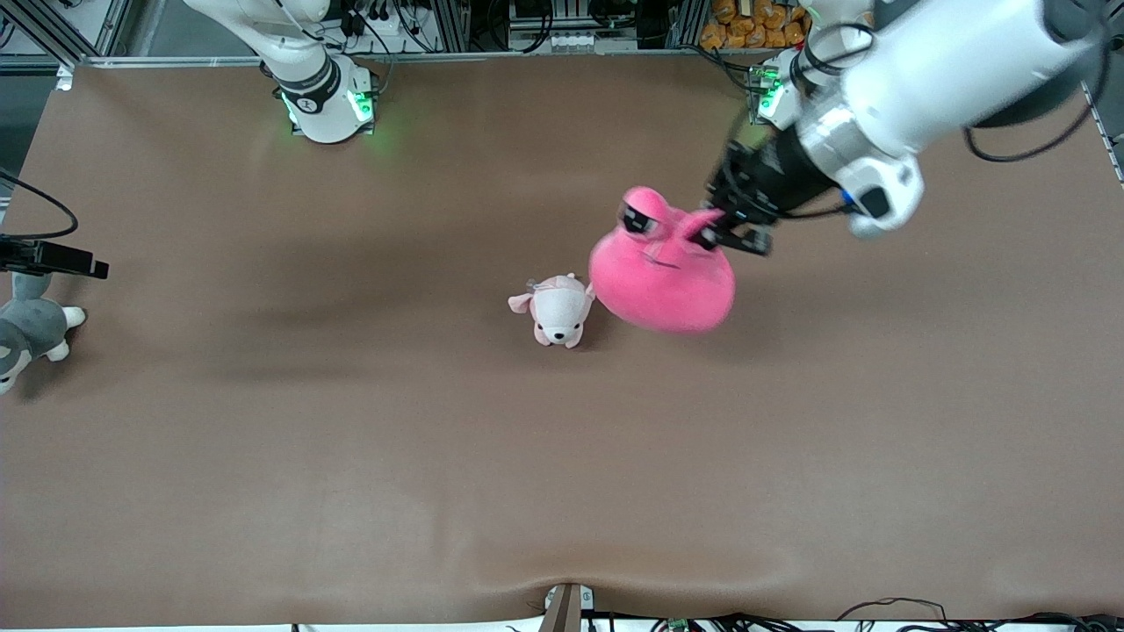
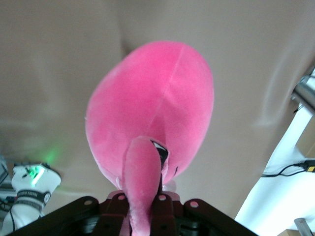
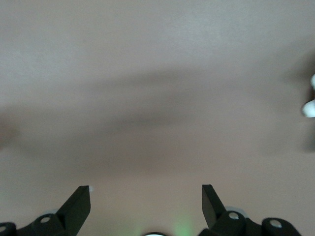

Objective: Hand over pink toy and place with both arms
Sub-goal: 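Carry the pink toy toward the right gripper while the right gripper approaches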

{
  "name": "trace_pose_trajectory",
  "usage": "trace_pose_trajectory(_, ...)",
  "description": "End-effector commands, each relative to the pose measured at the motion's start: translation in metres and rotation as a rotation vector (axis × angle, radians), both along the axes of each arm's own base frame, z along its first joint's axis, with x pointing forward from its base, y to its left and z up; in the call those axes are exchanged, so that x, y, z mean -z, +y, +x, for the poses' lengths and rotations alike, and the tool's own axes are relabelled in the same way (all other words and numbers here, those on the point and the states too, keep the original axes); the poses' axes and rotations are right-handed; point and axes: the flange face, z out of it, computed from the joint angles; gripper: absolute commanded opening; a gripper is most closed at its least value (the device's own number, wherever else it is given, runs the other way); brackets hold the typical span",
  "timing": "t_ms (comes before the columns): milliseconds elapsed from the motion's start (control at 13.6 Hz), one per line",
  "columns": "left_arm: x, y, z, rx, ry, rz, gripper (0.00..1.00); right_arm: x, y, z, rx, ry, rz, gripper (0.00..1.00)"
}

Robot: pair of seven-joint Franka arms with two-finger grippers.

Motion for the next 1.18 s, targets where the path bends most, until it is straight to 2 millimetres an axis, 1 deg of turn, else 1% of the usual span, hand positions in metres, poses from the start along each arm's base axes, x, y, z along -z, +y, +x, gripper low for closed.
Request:
trace_pose_trajectory(0,-0.017,-0.046,0.0,-0.041,0.045,-0.072,0.0,0.0,0.021,0.004,0.253,0.062,0.058,1.0)
trace_pose_trajectory(74,-0.02,-0.06,-0.005,-0.062,0.046,-0.09,0.0,0.002,0.034,0.004,0.383,0.113,0.091,1.0)
trace_pose_trajectory(221,-0.025,-0.085,-0.017,-0.083,0.037,-0.121,0.0,-0.002,0.069,0.007,0.602,0.214,0.134,1.0)
trace_pose_trajectory(295,-0.02,-0.094,-0.019,-0.092,0.05,-0.125,0.0,-0.006,0.086,0.005,0.698,0.263,0.112,1.0)
trace_pose_trajectory(368,-0.018,-0.105,-0.023,-0.108,0.056,-0.137,0.0,-0.007,0.109,0.001,0.745,0.334,0.094,1.0)
trace_pose_trajectory(442,-0.016,-0.112,-0.023,-0.138,0.064,-0.152,0.0,-0.01,0.136,-0.003,0.794,0.401,0.078,1.0)
trace_pose_trajectory(516,-0.013,-0.12,-0.025,-0.166,0.079,-0.163,0.0,-0.013,0.154,-0.004,0.88,0.441,0.044,1.0)
trace_pose_trajectory(589,-0.007,-0.129,-0.027,-0.185,0.098,-0.168,0.0,-0.021,0.181,-0.009,0.924,0.461,0.014,1.0)
trace_pose_trajectory(663,-0.004,-0.136,-0.029,-0.209,0.117,-0.173,0.0,-0.029,0.208,-0.015,0.953,0.47,-0.013,1.0)
trace_pose_trajectory(736,0.001,-0.141,-0.028,-0.245,0.136,-0.183,0.0,-0.034,0.228,-0.02,0.991,0.484,-0.038,1.0)
trace_pose_trajectory(884,0.006,-0.146,-0.024,-0.323,0.179,-0.2,0.0,-0.051,0.266,-0.033,1.072,0.508,-0.073,1.0)
trace_pose_trajectory(957,0.011,-0.148,-0.021,-0.356,0.201,-0.203,0.0,-0.063,0.272,-0.04,1.122,0.519,-0.071,1.0)
trace_pose_trajectory(1031,0.012,-0.153,-0.024,-0.374,0.216,-0.209,0.0,-0.069,0.282,-0.044,1.165,0.553,-0.065,1.0)
trace_pose_trajectory(1105,0.016,-0.158,-0.024,-0.39,0.227,-0.214,0.0,-0.074,0.303,-0.047,1.218,0.579,-0.061,1.0)
